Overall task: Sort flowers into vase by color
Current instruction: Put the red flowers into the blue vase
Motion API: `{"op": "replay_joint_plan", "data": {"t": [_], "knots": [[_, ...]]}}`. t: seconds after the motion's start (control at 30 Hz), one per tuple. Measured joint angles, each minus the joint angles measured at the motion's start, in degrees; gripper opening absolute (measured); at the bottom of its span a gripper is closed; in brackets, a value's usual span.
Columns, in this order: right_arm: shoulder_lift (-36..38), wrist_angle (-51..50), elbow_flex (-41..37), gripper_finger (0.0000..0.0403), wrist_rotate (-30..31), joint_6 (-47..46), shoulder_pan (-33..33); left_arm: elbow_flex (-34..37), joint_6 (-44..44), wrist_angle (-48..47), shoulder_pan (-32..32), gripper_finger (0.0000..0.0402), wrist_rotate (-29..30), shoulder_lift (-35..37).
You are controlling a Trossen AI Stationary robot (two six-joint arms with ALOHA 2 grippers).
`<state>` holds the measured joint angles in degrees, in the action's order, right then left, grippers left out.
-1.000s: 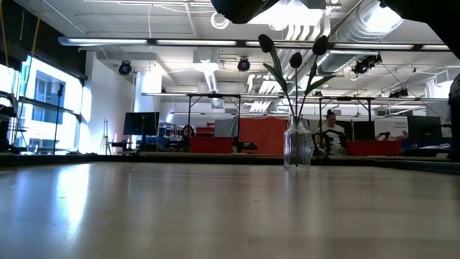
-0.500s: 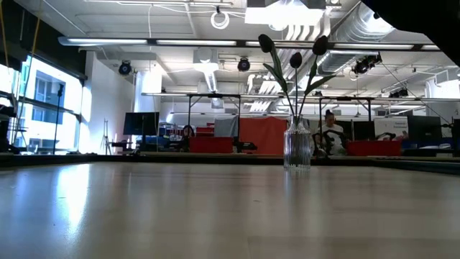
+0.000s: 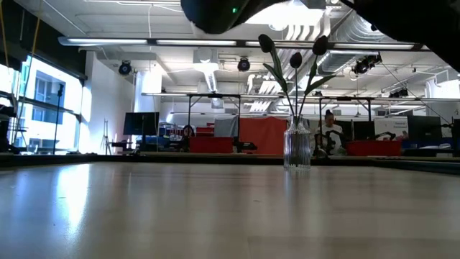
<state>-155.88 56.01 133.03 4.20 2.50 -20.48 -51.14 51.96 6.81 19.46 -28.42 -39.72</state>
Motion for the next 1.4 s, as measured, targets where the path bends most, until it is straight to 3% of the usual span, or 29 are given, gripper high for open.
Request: {"op": "replay_joint_plan", "data": {"t": [0.1, 0.43, 0.97, 1.27, 1.4], "knots": [[-1.0, 2.47, -0.04, 0.0, 1.5, -1.05, -0.19, -0.01, 0.08, 0.08, 0.0, 0.0176, 0.0, 0.0], [-0.93, -4.67, -0.02, 0.0002, 1.87, -2.56, -0.21, -0.02, 0.32, 0.08, 0.0, 0.0176, 0.0, 0.0], [-0.93, -8.63, -0.02, 0.0056, 1.34, -8.7, -0.21, -0.02, 0.44, 0.11, 0.0, 0.0176, 0.02, 0.0], [-0.93, -10.57, -0.02, 0.0126, 1.84, -16.37, -0.32, 0.0, 1.61, 0.13, 0.0, 0.0176, 0.04, 0.0], [0.07, -18.77, -0.02, 0.0171, 1.14, -17.53, -0.32, -0.02, 1.98, 0.13, -0.02, 0.0176, 0.02, 0.0]]}}
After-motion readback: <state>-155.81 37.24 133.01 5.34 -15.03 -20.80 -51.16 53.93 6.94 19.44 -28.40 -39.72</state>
